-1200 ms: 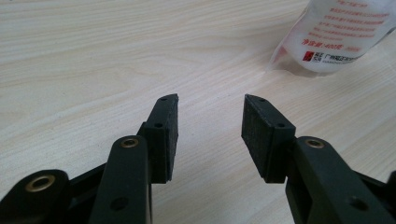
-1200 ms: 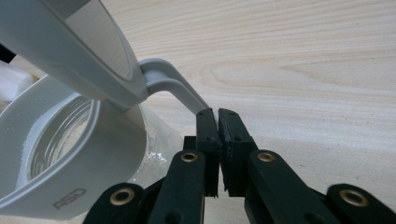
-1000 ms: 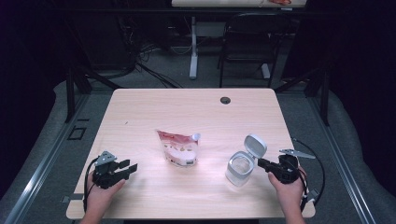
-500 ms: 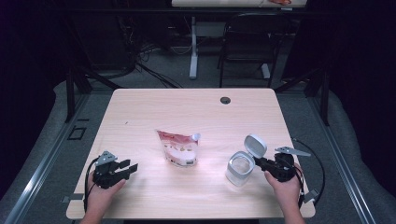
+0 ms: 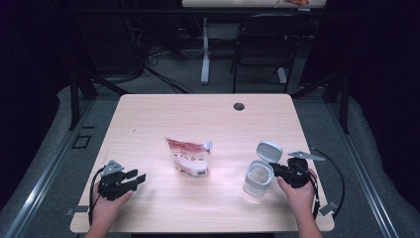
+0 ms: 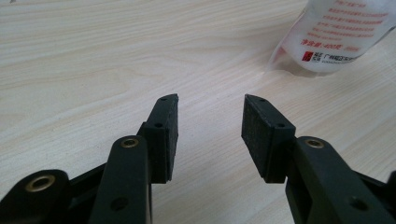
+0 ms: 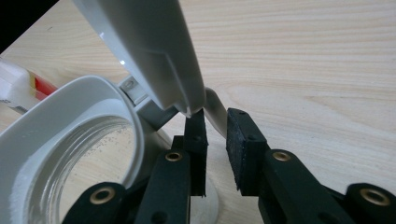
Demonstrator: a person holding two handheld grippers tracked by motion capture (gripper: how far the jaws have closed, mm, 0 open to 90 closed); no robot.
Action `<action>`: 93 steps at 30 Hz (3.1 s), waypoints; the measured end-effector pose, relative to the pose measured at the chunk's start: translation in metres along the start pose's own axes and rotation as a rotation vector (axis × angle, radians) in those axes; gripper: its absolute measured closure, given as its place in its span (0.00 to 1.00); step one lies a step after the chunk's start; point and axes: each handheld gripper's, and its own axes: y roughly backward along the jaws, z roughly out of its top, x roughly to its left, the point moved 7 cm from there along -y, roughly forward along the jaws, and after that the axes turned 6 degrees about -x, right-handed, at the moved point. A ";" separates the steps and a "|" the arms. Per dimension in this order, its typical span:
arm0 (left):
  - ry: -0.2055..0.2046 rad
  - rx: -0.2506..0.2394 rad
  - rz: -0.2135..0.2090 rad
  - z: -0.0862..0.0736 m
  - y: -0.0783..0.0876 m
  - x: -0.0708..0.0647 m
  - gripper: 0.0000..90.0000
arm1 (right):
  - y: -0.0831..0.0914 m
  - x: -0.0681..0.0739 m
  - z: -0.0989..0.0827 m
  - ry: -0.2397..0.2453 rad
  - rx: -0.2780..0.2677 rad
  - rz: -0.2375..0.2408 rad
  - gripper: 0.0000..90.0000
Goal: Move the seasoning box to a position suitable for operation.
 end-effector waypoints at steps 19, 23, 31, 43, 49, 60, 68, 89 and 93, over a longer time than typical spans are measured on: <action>-0.002 -0.022 -0.031 0.006 0.009 -0.005 0.64 | 0.057 0.015 0.009 0.130 -0.070 -0.045 0.76; -0.010 -0.023 -0.064 0.015 0.012 -0.010 0.65 | 0.064 0.021 0.017 0.147 -0.082 -0.046 0.71; -0.007 -0.049 -0.121 0.044 0.018 -0.021 0.62 | 0.072 0.039 0.035 0.193 -0.131 -0.015 0.57; -0.084 -0.067 -0.158 0.085 0.017 -0.038 0.65 | 0.061 0.066 0.050 0.238 -0.128 0.048 0.64; -0.105 -0.074 -0.178 0.098 0.015 -0.044 0.65 | 0.051 0.082 0.054 0.284 -0.111 0.087 0.71; -0.129 -0.053 -0.199 0.112 0.003 -0.053 0.64 | 0.026 0.107 0.059 0.348 -0.066 0.129 0.75; -0.138 -0.055 -0.209 0.122 -0.001 -0.056 0.65 | 0.012 0.124 0.065 0.382 -0.037 0.171 0.78; -0.207 -0.039 -0.241 0.138 -0.012 -0.077 0.76 | -0.018 0.167 0.073 0.400 -0.012 0.301 0.79; -0.220 -0.037 -0.234 0.138 -0.013 -0.077 0.78 | -0.021 0.178 0.075 0.409 -0.009 0.339 0.77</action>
